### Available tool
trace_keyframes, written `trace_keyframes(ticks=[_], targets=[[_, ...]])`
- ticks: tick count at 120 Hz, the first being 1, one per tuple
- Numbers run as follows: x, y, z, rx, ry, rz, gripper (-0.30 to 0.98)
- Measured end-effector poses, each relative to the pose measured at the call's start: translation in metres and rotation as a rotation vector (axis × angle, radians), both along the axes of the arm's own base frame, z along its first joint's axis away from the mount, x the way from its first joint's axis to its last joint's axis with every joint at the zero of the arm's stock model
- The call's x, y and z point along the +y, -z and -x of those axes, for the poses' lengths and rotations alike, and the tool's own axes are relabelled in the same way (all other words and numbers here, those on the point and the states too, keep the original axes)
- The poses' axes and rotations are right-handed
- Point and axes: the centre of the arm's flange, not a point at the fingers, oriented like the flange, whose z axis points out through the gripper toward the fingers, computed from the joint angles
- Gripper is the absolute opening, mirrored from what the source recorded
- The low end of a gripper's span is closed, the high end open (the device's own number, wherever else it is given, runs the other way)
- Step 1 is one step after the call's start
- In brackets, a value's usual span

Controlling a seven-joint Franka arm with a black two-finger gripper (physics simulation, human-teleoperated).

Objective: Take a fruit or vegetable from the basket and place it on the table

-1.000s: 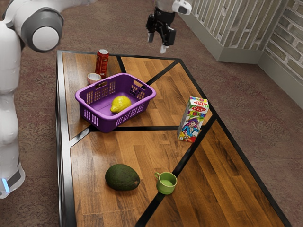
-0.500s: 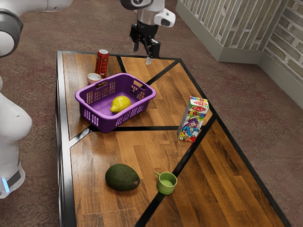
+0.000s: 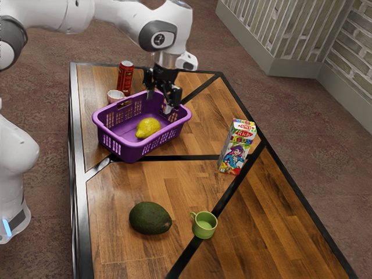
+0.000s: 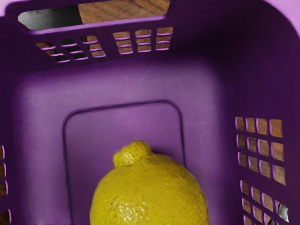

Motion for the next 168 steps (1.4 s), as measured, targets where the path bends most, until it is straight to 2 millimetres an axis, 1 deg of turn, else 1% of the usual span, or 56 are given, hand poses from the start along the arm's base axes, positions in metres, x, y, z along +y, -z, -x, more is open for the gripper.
trace_keyframes(ticks=[7,25,43,58,86,105,122,138,150,168], targets=[[0.002,0.01,0.001,0.009,-0.013,0.013,0.67],[0.004,0.044,0.007,0.048,-0.041,0.046,0.67],[0.004,0.059,0.01,0.058,-0.059,0.066,0.67],[0.003,0.067,0.011,0.064,-0.07,0.076,0.67],[-0.002,0.074,0.009,0.076,-0.068,0.09,0.66],[0.001,0.083,0.01,0.095,-0.069,0.099,0.67],[0.003,0.086,0.012,0.105,-0.075,0.094,0.66],[0.003,0.086,0.013,0.111,-0.082,0.088,0.59],[0.004,0.087,0.014,0.121,-0.093,0.083,0.51],[0.003,0.091,0.02,0.143,-0.103,0.085,0.43]])
